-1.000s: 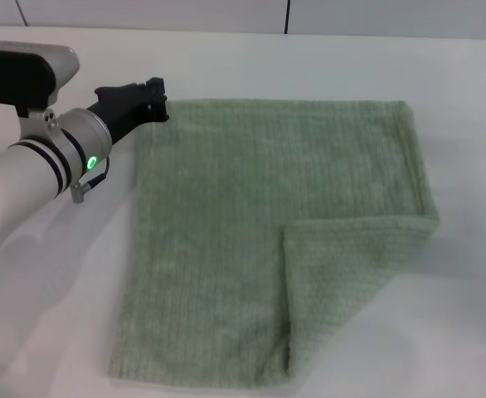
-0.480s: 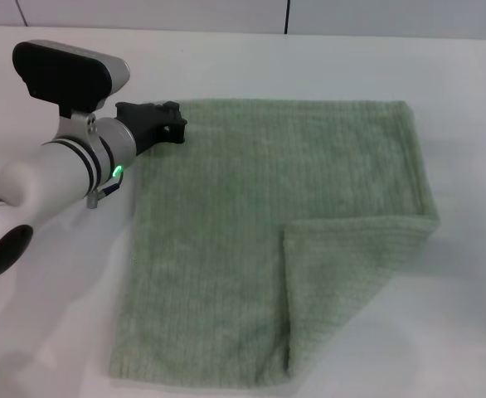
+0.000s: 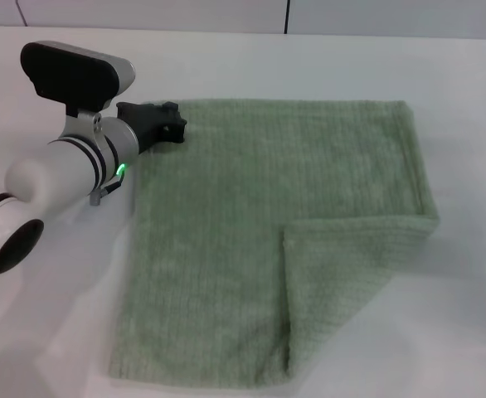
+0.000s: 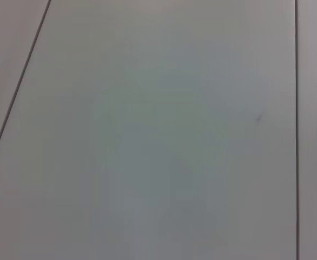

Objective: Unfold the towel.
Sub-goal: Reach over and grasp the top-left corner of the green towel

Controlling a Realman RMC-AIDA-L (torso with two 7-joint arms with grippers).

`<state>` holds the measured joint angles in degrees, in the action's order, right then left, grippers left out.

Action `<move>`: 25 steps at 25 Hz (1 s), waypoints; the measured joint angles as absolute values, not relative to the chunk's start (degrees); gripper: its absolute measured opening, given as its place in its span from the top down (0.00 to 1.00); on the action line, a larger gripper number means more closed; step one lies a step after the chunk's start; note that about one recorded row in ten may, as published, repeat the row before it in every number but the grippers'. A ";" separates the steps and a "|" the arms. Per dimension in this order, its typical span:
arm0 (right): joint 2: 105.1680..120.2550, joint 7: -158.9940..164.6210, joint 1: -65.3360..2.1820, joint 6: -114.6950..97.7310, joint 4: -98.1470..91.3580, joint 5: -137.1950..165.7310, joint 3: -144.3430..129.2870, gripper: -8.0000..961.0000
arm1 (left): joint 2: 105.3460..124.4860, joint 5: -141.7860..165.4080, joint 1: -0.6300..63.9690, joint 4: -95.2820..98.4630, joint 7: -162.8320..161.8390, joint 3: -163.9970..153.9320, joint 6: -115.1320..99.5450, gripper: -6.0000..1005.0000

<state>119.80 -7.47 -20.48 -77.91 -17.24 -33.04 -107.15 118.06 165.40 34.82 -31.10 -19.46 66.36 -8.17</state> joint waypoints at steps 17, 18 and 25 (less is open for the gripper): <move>119.71 -7.47 -20.92 -77.94 -17.32 -32.95 -107.14 0.16 | 117.95 165.41 35.06 -29.72 -19.42 67.77 -9.15 1.00; 119.71 -7.47 -20.92 -77.93 -17.32 -32.95 -107.14 0.16 | 117.95 165.41 35.02 -29.52 -19.42 67.77 -9.16 1.00; 119.70 -7.47 -20.87 -77.93 -17.37 -32.95 -107.14 0.16 | 118.07 165.41 35.28 -28.51 -19.42 67.69 -9.23 1.00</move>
<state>119.70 -7.47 -20.87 -77.93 -17.37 -32.95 -107.14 118.07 165.41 35.28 -28.51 -19.42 67.69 -9.23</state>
